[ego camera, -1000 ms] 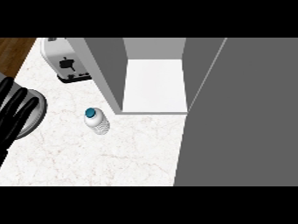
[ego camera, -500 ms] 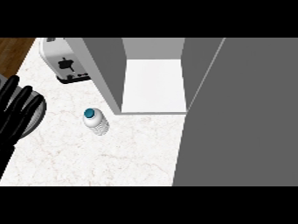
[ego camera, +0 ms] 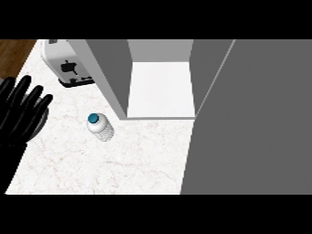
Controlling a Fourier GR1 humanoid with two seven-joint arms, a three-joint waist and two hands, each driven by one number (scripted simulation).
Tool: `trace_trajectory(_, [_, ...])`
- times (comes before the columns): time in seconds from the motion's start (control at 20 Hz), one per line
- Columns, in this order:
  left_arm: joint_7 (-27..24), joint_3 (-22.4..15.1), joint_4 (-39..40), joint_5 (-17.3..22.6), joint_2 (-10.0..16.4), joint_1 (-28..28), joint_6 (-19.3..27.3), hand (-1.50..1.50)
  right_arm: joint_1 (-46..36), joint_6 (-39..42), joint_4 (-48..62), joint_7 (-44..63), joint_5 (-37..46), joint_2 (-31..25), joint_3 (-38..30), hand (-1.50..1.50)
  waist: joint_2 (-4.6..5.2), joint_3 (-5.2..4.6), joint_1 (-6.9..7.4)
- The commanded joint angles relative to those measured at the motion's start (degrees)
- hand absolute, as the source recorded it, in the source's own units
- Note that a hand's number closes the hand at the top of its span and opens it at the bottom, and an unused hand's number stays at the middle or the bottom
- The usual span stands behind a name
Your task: Pick up the bottled water, place it into the cabinet and close the cabinet
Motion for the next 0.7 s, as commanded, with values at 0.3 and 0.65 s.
trace_trajectory(0.3, [-5.9, 0.5, 17.4, -5.9, -1.0, -8.7, 0.1, -1.50, 2.7, -1.7, -9.4, 4.0, 4.6, -1.9, 4.4, -1.50, 0.05, -0.01, -0.39])
trace_trajectory(0.65, [-18.3, 5.3, 34.0, -6.6, 1.8, -8.0, -7.1, -1.50, -1.9, -2.7, -8.9, 6.0, 2.2, -4.3, 0.3, -1.50, 0.23, -0.06, -0.54])
